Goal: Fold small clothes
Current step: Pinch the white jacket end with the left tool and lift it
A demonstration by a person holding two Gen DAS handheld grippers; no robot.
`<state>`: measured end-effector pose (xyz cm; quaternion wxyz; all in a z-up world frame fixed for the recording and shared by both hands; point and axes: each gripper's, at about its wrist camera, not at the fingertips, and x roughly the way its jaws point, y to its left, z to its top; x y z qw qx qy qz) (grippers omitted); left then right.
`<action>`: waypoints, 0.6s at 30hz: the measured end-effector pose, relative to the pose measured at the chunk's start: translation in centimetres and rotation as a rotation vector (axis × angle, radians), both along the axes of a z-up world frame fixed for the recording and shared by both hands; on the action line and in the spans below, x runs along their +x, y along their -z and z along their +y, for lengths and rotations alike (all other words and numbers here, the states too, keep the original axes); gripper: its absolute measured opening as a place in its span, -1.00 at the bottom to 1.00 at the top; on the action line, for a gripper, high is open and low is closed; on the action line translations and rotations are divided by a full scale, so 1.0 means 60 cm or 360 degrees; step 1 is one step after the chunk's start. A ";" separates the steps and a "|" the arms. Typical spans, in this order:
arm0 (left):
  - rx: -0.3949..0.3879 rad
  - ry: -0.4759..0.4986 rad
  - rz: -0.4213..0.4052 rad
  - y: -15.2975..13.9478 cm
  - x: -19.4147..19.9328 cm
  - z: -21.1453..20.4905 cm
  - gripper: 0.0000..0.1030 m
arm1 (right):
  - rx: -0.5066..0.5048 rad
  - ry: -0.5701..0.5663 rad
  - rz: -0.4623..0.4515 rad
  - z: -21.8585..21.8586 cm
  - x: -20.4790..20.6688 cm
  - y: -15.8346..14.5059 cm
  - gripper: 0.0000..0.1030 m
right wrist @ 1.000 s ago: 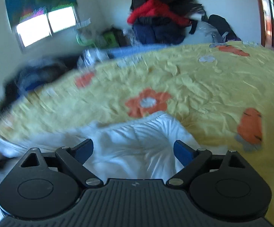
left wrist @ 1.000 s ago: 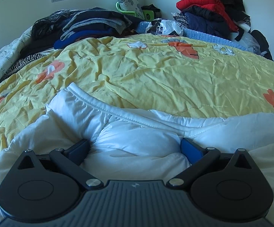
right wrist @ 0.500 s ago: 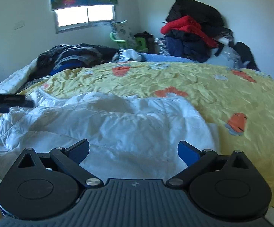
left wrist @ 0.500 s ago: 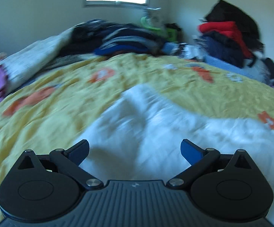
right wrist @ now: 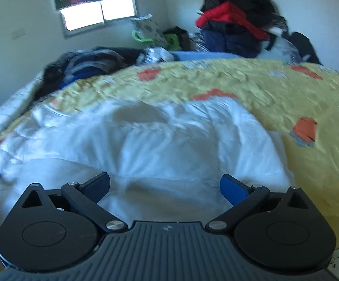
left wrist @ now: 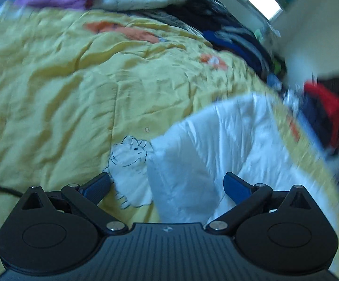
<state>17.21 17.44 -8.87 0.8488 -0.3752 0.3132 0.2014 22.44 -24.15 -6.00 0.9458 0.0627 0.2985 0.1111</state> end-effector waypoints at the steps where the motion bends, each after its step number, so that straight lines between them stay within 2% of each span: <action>1: -0.0058 -0.0034 -0.0018 0.001 -0.003 0.009 1.00 | 0.0008 -0.0006 -0.0002 0.001 -0.002 -0.006 0.98; 3: -0.0111 -0.0048 -0.0033 0.002 -0.005 0.019 1.00 | 0.0049 -0.0026 -0.0027 0.006 -0.013 -0.018 0.98; 5: -0.0095 -0.0021 -0.0009 -0.004 0.003 0.015 1.00 | 0.0083 -0.0068 -0.0056 0.015 -0.022 -0.029 0.98; 9: -0.0138 0.0020 -0.0041 -0.004 0.026 0.000 1.00 | 0.0057 -0.0191 -0.0107 0.055 -0.025 -0.045 0.98; 11: -0.0136 0.0057 -0.0051 -0.007 0.037 -0.013 0.89 | 0.0069 -0.0231 -0.0122 0.073 -0.015 -0.051 0.98; 13: -0.0153 0.0098 -0.0030 -0.005 0.045 -0.024 0.44 | 0.0146 -0.0276 -0.0127 0.084 0.005 -0.064 0.99; 15: -0.0071 0.0102 0.0022 -0.005 0.052 -0.038 0.10 | 0.0272 -0.0310 -0.0131 0.091 0.036 -0.076 0.99; 17: -0.0027 0.0122 0.0020 -0.008 0.054 -0.047 -0.11 | 0.0457 -0.0307 -0.0042 0.095 0.080 -0.079 1.00; 18: -0.0016 0.0147 0.0010 -0.011 0.055 -0.050 -0.36 | 0.0576 -0.0322 0.0063 0.097 0.113 -0.071 0.99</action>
